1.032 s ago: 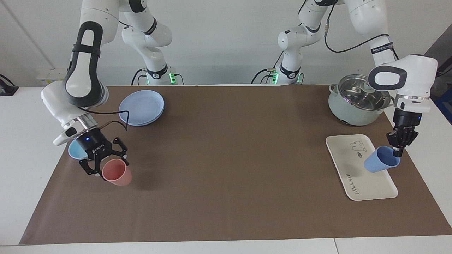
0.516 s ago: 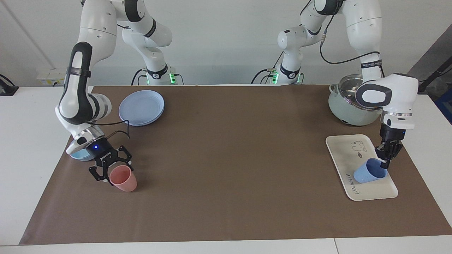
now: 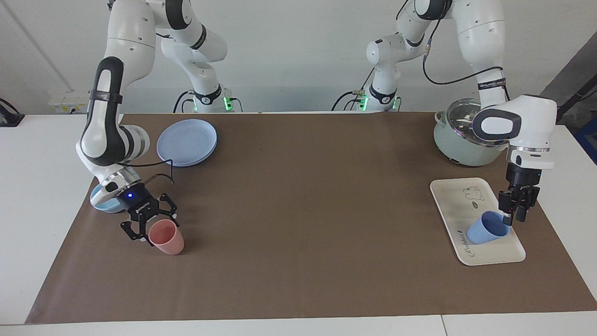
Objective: Place cup on tray
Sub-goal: 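Lower the blue cup onto the cream tray with the left gripper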
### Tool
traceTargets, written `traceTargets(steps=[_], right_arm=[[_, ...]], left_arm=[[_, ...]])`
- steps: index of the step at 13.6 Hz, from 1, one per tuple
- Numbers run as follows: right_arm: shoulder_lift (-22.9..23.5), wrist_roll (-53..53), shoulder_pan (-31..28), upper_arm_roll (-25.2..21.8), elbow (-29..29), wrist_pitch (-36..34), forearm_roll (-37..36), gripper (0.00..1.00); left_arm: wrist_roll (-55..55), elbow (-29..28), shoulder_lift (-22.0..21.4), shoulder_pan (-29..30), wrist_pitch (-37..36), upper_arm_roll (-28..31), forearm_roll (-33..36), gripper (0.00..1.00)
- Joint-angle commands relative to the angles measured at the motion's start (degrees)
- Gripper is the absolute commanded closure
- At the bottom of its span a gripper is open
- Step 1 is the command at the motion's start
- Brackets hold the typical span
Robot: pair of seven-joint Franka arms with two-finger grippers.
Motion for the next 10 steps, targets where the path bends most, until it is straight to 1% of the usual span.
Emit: traceTargets(steps=[1,2,4,5,6,7,10], right_arm=[[-0.8,-1.8,-0.2,0.3,-0.1,0.5,2.3,0.0],[-1.8,-1.5,-0.1,0.3,0.1,0.6,1.6,0.0],[-4.4,0.2,1.5,0.3,0.5,4.5,-0.3,0.0],[-5.8,3.2,2.7,0.2,0.3,6.1,-2.0,0.0],[-7.2,7.6,3.6,0.1,0.1,7.4,-5.4,0.0],[-8.7,12.5,3.8,0.1,0.1,7.7,-11.2,0.0],[-13.8,29.6,2.9,0.0,0.3,6.3,-34.2,0.0]], left_arm=[[0.2,3.5,-0.8,-0.3,-11.1,1.1,-0.9,0.12],[0.2,4.9,-1.6,0.3,-17.0,1.3,-0.7,0.12],[-0.1,7.8,-2.1,0.6,-27.8,3.3,1.6,0.12],[-0.4,9.7,-2.4,0.7,-32.3,3.6,3.8,0.12],[-1.2,11.7,-2.3,0.8,-36.2,3.7,5.7,0.12],[-1.8,13.8,-2.3,0.8,-40.3,3.7,7.6,0.12],[-3.0,20.2,-2.1,0.6,-54.7,3.6,15.1,0.12]])
